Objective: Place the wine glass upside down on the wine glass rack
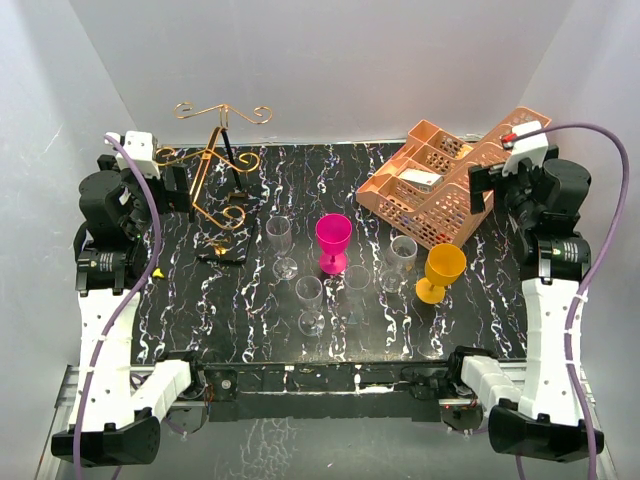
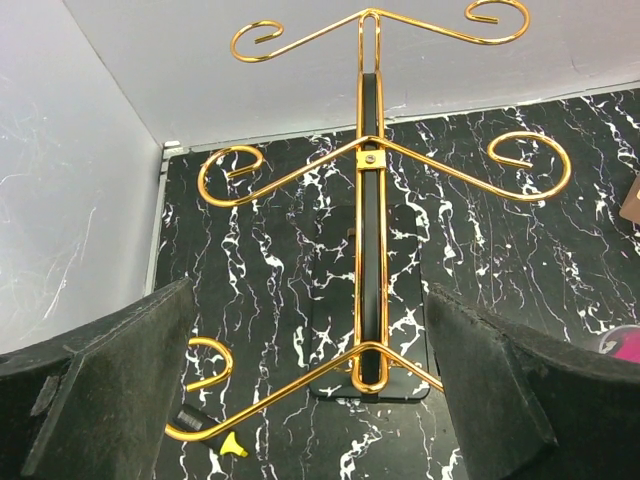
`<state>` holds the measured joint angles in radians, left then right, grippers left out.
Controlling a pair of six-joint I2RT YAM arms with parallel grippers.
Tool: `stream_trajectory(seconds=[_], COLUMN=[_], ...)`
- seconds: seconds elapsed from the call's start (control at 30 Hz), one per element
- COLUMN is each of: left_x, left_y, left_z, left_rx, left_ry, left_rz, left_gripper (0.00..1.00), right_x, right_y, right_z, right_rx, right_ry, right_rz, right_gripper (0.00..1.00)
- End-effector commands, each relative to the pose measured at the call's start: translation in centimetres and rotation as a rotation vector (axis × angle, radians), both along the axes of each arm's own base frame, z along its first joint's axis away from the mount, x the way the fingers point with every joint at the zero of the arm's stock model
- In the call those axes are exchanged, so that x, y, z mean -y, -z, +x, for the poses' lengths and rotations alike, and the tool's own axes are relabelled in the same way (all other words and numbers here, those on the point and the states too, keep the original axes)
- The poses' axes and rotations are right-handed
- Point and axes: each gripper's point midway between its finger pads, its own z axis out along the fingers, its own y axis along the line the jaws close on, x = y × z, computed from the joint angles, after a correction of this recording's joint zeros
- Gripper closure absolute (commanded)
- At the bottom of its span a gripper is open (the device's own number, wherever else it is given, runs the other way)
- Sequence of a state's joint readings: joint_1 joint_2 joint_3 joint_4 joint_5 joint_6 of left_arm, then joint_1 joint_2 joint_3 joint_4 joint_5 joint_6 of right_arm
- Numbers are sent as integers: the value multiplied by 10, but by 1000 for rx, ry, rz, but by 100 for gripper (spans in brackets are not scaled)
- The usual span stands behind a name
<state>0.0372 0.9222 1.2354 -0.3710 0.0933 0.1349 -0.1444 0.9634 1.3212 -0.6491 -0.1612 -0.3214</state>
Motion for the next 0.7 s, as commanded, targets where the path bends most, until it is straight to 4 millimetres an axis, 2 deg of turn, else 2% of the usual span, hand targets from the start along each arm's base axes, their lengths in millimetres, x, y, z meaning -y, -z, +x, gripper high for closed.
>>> stream_trajectory(seconds=[0.0, 0.27, 0.67], left_x=[5, 14, 23], left_y=[-19, 1, 19], left_z=[-4, 4, 15], left_rx=[46, -9, -79], left_ry=[29, 91, 153], left_rz=[0, 4, 6], left_gripper=[3, 3, 3], right_x=[3, 31, 91], right_y=[30, 77, 68], right_z=[-16, -8, 9], right_rx=[-78, -159, -164], right_ry=[-15, 114, 405], right_rz=[-16, -51, -138], right_gripper=[2, 3, 4])
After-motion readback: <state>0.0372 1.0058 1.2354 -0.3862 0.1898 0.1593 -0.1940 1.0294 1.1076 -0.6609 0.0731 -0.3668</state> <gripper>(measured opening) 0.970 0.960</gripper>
